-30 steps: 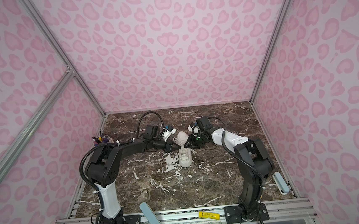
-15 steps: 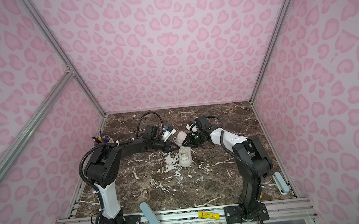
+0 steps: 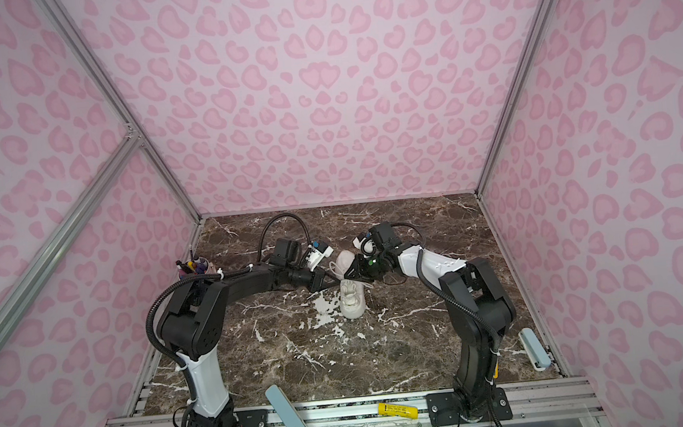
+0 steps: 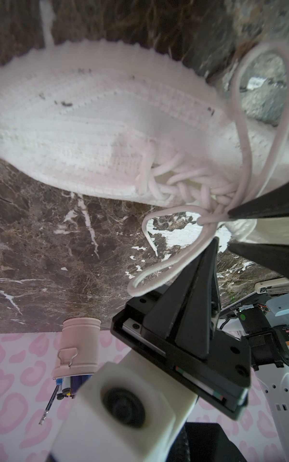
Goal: Tie the shoes
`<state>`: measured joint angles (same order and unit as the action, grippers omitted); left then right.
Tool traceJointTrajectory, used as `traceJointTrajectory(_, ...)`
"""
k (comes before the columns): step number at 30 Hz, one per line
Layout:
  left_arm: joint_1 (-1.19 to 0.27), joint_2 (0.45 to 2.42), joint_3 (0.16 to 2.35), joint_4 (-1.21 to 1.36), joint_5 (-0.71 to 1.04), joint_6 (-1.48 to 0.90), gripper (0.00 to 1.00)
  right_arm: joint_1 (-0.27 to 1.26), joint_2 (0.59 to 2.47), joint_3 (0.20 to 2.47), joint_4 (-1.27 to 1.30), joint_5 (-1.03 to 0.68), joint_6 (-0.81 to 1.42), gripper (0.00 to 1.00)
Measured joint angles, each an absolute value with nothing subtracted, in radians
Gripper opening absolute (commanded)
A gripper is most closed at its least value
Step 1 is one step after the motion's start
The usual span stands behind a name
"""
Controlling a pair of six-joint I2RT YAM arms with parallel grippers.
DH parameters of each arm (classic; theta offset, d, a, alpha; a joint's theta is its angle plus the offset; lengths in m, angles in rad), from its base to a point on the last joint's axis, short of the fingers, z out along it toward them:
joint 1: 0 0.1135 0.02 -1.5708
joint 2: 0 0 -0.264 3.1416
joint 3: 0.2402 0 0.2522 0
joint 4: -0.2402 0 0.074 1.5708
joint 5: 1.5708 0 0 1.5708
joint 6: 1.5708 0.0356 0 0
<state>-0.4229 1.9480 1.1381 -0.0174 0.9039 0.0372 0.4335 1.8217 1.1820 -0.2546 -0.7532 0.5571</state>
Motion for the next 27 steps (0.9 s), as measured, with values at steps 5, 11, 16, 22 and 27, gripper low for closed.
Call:
traceJointTrajectory(5, -0.421, 1.94, 1.133, -0.033, 0.896, 0.046, 0.04, 0.439, 1.822, 1.183, -0.252, -0.759, 0.558, 0.19)
traceJointTrajectory(11, -0.42, 1.94, 1.135, -0.031, 0.892, 0.045, 0.04, 0.45, 1.822, 1.188, -0.244, -0.77, 0.57, 0.19)
traceJointTrajectory(16, -0.42, 1.94, 1.135, -0.038, 0.889, 0.047, 0.03, 0.45, 1.835, 1.181, -0.234, -0.767, 0.583, 0.2)
traceJointTrajectory(22, -0.398, 1.912, 1.108, -0.072, 0.875, 0.074, 0.03, 0.449, 1.842, 1.181, -0.231, -0.759, 0.583, 0.2)
traceJointTrajectory(27, -0.369, 1.89, 1.098, -0.108, 0.861, 0.098, 0.04, 0.448, 1.844, 1.181, -0.231, -0.755, 0.583, 0.2)
